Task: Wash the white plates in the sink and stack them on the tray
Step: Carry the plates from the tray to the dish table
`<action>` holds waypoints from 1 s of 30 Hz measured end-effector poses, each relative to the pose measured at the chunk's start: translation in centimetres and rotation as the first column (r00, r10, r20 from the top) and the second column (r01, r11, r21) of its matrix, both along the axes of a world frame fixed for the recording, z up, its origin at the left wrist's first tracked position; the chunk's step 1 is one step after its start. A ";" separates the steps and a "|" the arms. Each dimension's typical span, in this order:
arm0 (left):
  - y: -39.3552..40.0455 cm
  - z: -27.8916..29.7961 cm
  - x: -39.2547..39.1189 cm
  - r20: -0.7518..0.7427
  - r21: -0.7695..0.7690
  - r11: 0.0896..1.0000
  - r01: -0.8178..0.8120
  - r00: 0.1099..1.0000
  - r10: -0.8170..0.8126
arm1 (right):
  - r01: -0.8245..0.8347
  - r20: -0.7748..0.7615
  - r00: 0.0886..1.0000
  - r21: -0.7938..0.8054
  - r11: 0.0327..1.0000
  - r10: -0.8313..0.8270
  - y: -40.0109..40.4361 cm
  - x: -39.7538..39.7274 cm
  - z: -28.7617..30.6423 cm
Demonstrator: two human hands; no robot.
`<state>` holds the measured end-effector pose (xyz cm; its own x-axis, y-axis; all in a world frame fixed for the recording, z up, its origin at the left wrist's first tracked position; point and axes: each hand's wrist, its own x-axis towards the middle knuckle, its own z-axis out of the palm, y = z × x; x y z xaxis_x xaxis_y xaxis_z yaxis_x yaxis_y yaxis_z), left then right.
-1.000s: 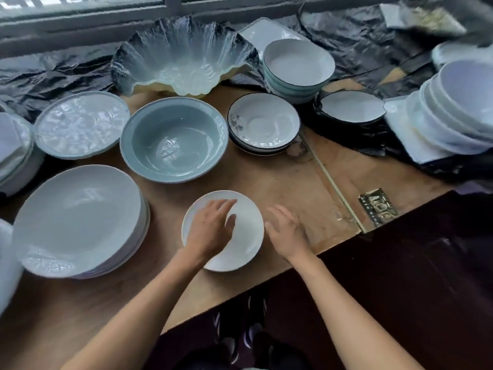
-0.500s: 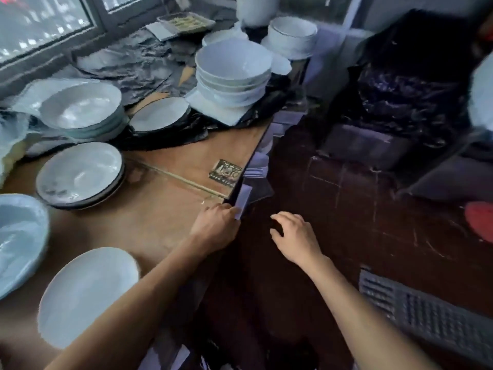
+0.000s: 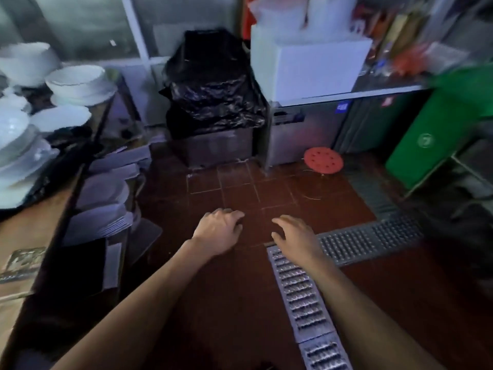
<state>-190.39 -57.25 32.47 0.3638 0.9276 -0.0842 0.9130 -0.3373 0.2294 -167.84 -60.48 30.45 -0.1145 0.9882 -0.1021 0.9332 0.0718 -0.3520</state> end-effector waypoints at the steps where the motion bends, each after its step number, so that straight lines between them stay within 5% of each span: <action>1: 0.8 0.3 2.6 -0.002 0.004 0.999 0.042 0.999 -0.042 | 0.041 -0.005 0.999 0.003 0.999 -0.041 0.0 2.5 0.4; 17: 12.7 0.1 37.1 0.101 0.024 0.787 0.617 0.782 -0.616 | 0.596 -0.029 0.803 0.033 0.802 -0.595 -0.7 29.9 1.1; 30: 17.8 -0.3 59.4 0.065 0.021 0.447 0.894 0.445 -0.893 | 0.883 -0.019 0.466 0.060 0.465 -0.884 -0.6 44.1 0.9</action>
<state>-131.04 -39.44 32.19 0.9955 0.0855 -0.0404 0.0934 -0.9551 0.2813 -123.78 -61.03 31.31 0.8241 0.5650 -0.0402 0.5143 -0.7762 -0.3647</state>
